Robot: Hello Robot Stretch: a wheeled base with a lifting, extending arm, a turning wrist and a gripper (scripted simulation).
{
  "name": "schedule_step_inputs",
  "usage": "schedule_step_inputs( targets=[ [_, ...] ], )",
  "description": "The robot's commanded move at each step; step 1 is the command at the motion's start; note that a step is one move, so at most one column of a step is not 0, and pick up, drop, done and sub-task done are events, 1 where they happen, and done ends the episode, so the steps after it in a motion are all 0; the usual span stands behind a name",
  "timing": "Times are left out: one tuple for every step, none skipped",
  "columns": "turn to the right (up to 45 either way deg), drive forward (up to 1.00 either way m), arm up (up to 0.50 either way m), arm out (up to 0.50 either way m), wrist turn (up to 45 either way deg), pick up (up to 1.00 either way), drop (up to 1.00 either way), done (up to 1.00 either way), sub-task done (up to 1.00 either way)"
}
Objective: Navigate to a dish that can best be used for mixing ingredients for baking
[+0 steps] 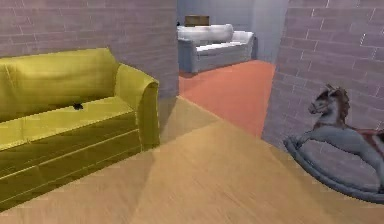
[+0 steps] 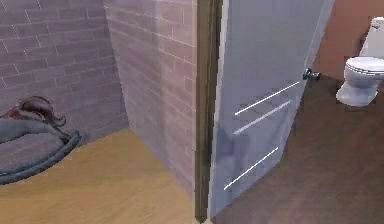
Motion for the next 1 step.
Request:
schedule_step_inputs(
  targets=[
    [0.0,1.00,0.00,0.00,0.0,0.00,0.00,0.00,0.00]
  ],
)
